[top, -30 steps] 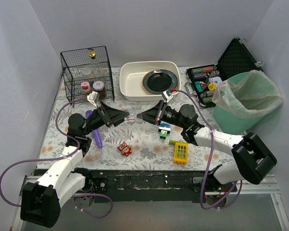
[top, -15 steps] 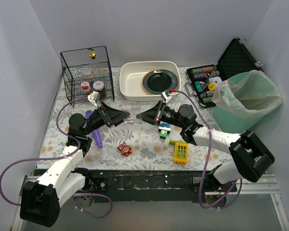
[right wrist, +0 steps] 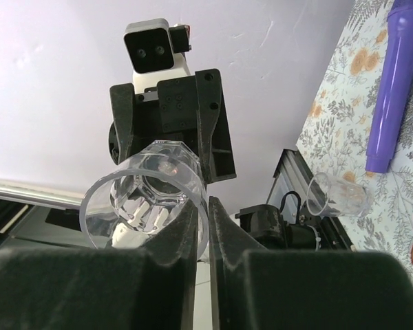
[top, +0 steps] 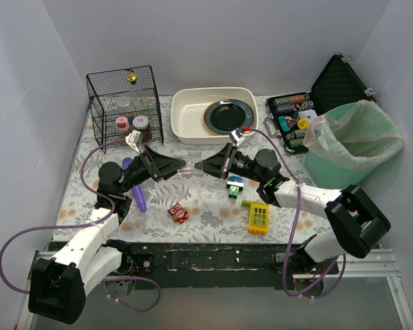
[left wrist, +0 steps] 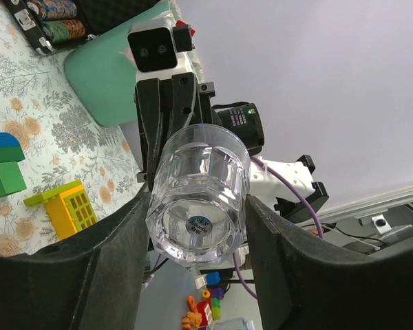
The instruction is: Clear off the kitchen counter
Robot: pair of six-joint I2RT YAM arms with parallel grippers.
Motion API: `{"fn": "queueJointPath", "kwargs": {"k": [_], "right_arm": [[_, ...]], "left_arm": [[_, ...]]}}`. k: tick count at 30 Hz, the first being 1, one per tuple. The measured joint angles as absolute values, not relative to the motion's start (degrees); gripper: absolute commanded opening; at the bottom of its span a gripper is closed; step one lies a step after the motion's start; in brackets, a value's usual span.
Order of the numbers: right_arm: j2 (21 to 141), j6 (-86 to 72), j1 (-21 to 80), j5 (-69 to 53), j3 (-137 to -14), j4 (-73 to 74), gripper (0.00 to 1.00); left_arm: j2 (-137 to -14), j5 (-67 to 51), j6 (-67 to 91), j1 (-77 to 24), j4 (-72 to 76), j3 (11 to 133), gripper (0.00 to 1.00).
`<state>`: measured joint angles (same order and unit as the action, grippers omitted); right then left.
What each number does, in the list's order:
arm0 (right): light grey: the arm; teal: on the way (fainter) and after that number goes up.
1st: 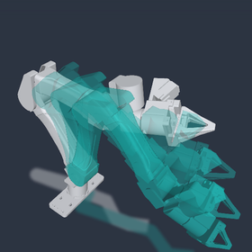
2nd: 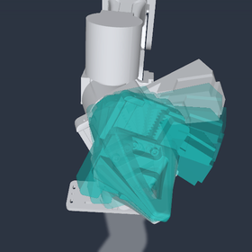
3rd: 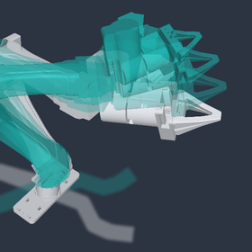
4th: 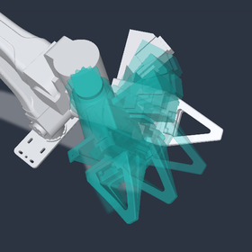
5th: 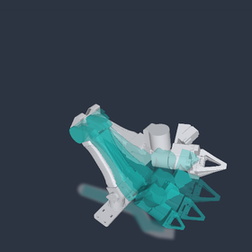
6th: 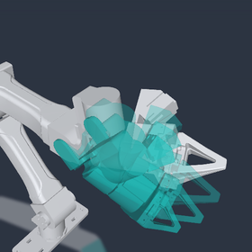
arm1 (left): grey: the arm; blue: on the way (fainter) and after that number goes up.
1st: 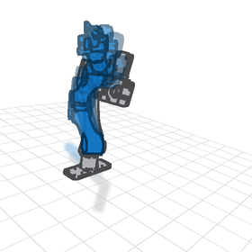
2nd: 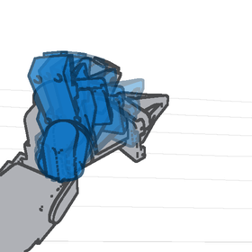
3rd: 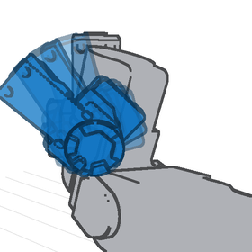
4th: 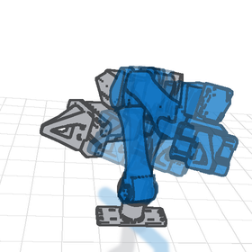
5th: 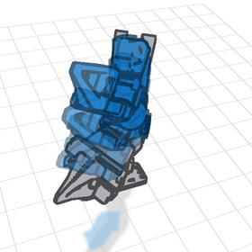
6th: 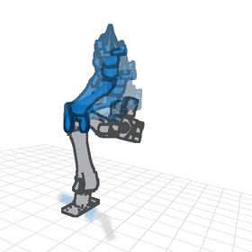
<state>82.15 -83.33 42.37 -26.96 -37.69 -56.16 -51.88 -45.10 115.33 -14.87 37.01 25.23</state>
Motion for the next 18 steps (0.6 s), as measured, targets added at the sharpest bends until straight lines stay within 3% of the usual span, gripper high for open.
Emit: {"fn": "queueJointPath", "kwargs": {"k": [3,5,13,18], "right_arm": [[82.2,-83.8,42.3,-27.3,-37.7,-56.5,0.40],[82.2,-84.0,41.9,-27.7,-37.7,-56.6,0.43],[74.7,-80.6,34.4,-28.9,-35.5,-48.6,0.45],[63.9,-71.4,29.1,-26.9,-35.8,-30.4,0.45]], "left_arm": [[-52.1,-45.1,115.2,-14.9,36.4,25.7,0.00],[-52.6,-44.9,115.2,-15.0,35.8,26.8,0.00],[-56.0,-44.2,114.9,-15.1,33.5,32.2,0.00],[-63.0,-43.2,112.6,-15.0,28.4,39.7,0.00]]}}
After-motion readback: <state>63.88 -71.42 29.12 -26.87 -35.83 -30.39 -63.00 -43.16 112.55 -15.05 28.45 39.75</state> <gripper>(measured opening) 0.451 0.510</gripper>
